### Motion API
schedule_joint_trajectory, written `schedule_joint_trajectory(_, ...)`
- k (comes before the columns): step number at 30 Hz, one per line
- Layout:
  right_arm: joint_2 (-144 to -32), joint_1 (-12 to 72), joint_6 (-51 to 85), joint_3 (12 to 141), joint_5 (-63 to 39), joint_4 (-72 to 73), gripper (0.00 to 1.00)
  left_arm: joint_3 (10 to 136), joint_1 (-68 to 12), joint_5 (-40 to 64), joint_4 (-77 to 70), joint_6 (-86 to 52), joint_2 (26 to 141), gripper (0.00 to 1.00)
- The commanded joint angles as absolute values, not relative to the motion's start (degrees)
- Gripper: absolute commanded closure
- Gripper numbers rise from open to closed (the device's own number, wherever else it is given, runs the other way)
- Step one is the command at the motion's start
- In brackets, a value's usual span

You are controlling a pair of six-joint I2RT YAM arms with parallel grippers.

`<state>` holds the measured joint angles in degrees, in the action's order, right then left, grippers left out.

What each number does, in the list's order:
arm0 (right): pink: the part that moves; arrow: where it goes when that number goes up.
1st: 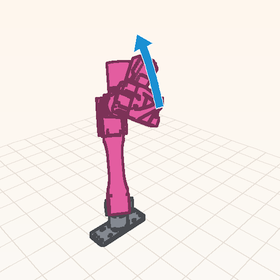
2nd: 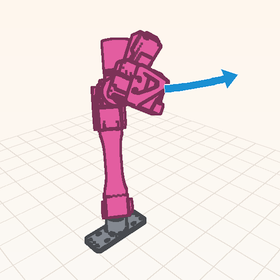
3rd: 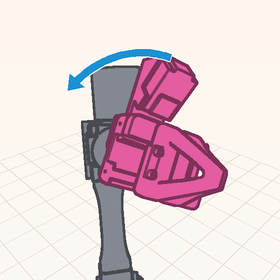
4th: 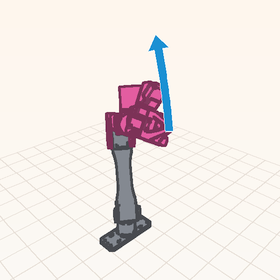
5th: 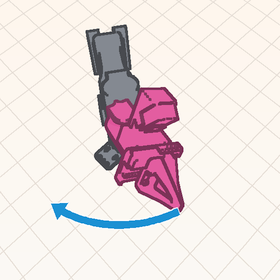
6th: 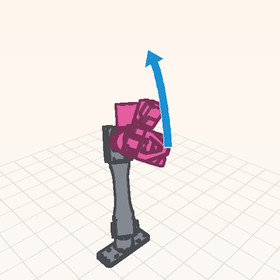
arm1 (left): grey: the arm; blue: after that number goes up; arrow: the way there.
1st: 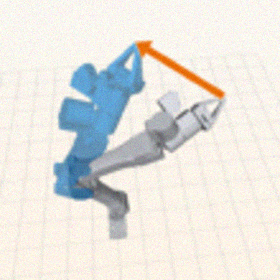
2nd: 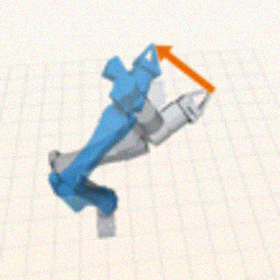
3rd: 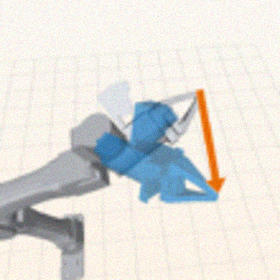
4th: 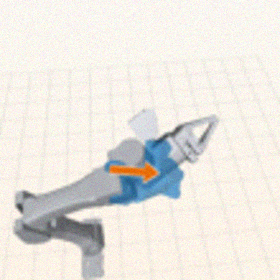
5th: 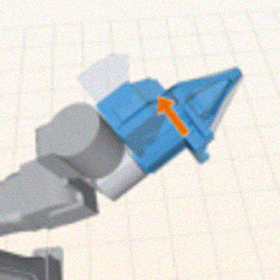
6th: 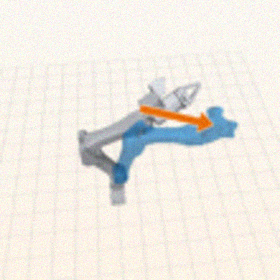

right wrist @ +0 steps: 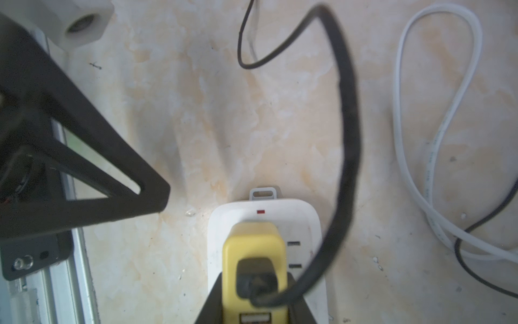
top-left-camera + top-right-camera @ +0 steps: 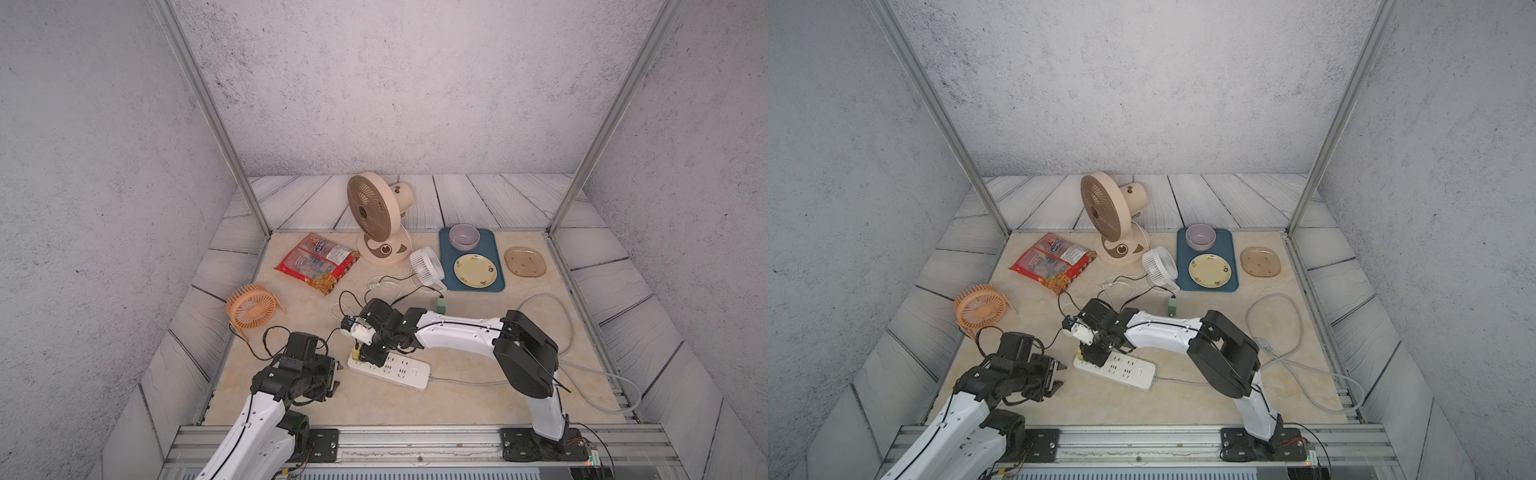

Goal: Unplug the desk fan from the power strip
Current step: Remove the plug from the socket.

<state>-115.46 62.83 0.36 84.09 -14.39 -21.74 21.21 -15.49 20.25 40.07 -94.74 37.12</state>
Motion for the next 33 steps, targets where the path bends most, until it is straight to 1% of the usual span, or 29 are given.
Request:
schedule_joint_trajectory(1, -117.28, 63.86, 0.65, 85.80, -15.14, -22.76, 0.92, 19.68, -15.12, 21.24, 39.20, -96.53, 34.88, 0.57)
schedule_joint_trajectory(8, -117.89, 64.24, 1.70, 86.04, -15.03, -22.09, 0.94, 16.45, -15.21, 23.67, 35.50, -97.55, 34.70, 0.58)
schedule_joint_trajectory(12, -118.33, 64.25, 1.85, 86.64, -15.37, -22.22, 0.95, 16.44, -15.29, 23.78, 32.84, -97.01, 35.61, 0.54)
schedule_joint_trajectory(16, -118.56, 64.25, 1.81, 86.96, -15.62, -22.41, 0.95, 15.72, -15.29, 24.67, 30.03, -97.06, 37.30, 0.53)
schedule_joint_trajectory(21, -119.08, 64.25, 1.67, 87.56, -16.29, -22.43, 0.96, 14.76, -15.47, 25.44, 28.18, -97.42, 39.21, 0.53)
schedule_joint_trajectory(29, -117.86, 64.70, 1.91, 87.34, -17.79, -20.74, 1.00, 12.40, -15.73, 25.83, 27.33, -99.30, 42.43, 0.54)
schedule_joint_trajectory(31, -117.19, 65.26, 1.47, 86.71, -17.80, -19.88, 1.00, 12.09, -15.73, 25.65, 28.58, -99.80, 42.95, 0.65)
schedule_joint_trajectory(32, -116.74, 65.52, 1.15, 85.97, -17.83, -19.29, 1.00, 12.05, -15.73, 25.28, 29.59, -99.97, 42.87, 0.67)
schedule_joint_trajectory(33, -116.23, 65.68, 1.10, 84.85, -18.21, -18.39, 1.00, 12.00, -15.73, 24.77, 30.76, -100.20, 42.56, 0.66)
